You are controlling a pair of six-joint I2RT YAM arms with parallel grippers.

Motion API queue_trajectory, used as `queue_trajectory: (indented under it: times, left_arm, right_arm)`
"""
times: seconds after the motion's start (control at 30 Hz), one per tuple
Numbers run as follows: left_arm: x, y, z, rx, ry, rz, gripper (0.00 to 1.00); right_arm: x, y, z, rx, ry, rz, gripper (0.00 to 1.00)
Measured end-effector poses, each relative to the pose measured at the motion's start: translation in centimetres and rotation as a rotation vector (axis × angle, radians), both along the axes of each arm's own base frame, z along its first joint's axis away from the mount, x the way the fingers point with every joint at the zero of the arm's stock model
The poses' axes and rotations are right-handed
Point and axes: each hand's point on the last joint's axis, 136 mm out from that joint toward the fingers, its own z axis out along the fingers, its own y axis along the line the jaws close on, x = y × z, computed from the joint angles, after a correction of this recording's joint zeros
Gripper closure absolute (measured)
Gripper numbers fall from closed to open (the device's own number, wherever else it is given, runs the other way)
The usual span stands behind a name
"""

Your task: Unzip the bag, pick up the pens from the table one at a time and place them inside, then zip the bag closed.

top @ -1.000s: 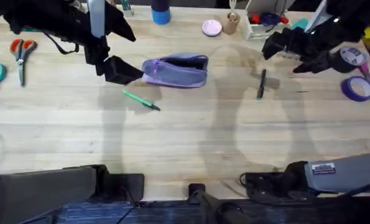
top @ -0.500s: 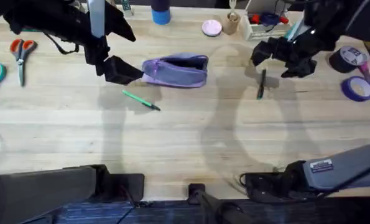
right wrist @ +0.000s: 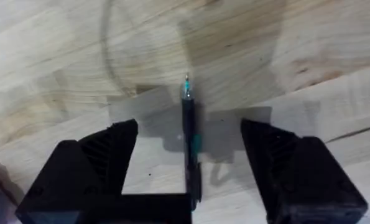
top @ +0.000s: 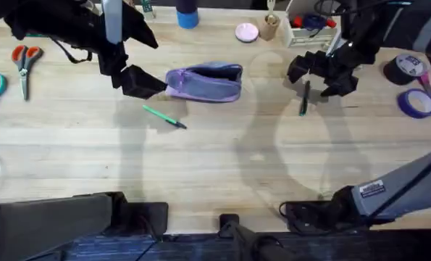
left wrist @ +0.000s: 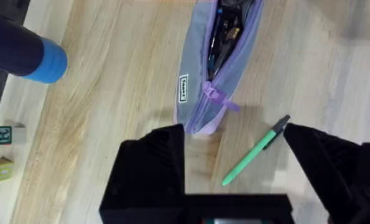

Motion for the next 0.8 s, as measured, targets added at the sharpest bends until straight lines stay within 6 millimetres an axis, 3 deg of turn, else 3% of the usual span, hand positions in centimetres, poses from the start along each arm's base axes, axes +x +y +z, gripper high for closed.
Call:
queue_trajectory:
  times: [0.27, 0.43, 0.6, 0.7, 0.8]
  left_arm:
    - [0.0, 0.0, 0.0, 0.000, 0.000, 0.000, 0.007]
    - [0.0, 0.0, 0.0, 0.000, 0.000, 0.000, 0.007]
    - [0.0, 0.0, 0.0, 0.000, 0.000, 0.000, 0.007]
    - [0.0, 0.0, 0.0, 0.000, 0.000, 0.000, 0.008]
    - [0.0, 0.0, 0.0, 0.000, 0.000, 0.000, 0.007]
  right_arm:
    - [-0.2, 0.0, -0.5, -0.010, 0.018, -0.001, 0.032]
    - [-0.5, -0.9, -0.6, -0.050, 0.032, -0.017, 0.429]
    - [-0.6, -1.4, -0.6, -0.073, 0.036, -0.023, 0.670]
    - [-0.4, -1.8, -0.5, -0.087, 0.031, -0.031, 0.927]
    - [-0.2, -1.8, -0.4, -0.084, 0.023, -0.030, 0.968]
